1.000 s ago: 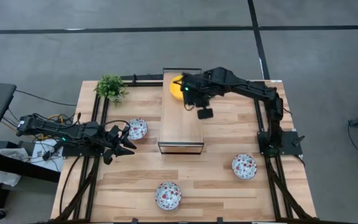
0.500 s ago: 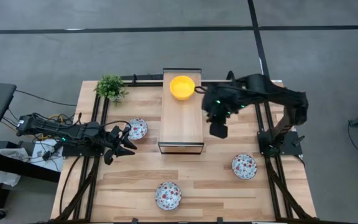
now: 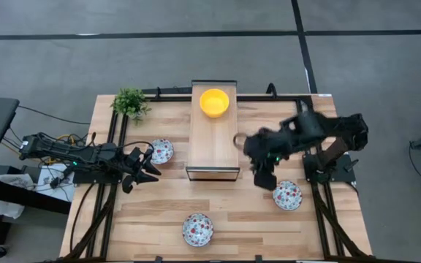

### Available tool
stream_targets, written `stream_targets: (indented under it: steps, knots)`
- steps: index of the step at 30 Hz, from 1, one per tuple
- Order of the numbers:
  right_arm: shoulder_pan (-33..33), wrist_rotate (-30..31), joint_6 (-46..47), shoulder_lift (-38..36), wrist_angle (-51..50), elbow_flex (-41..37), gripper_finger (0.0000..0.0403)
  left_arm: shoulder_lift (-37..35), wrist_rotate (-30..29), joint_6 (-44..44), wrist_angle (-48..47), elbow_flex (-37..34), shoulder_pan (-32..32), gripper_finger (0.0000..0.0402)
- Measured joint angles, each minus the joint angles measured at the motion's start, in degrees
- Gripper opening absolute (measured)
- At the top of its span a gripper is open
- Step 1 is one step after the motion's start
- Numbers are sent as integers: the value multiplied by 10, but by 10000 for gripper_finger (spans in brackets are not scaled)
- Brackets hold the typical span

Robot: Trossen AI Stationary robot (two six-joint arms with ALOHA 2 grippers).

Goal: Pick & Place Mini bowls
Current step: Put the middle white patterned bowl on the shelf

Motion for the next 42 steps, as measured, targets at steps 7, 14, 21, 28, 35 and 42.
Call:
stream_targets:
  steps: [7,14,21,28,35,42]
  knots:
    - [76,-25,99,-19,-1,-145,85,0,0,0,5,0,0,121]
    - [166,-29,231,-20,29,-264,85,0,0,0,9,0,0,121]
    - [224,-25,353,-20,109,-328,99,0,0,0,13,0,0,121]
    - [264,-24,485,-19,177,-401,121,0,0,-17,17,0,0,121]
    - [286,-17,567,-19,219,-461,147,0,0,-17,22,0,0,121]
    - [273,-10,565,-19,247,-513,162,0,0,-17,26,0,0,121]
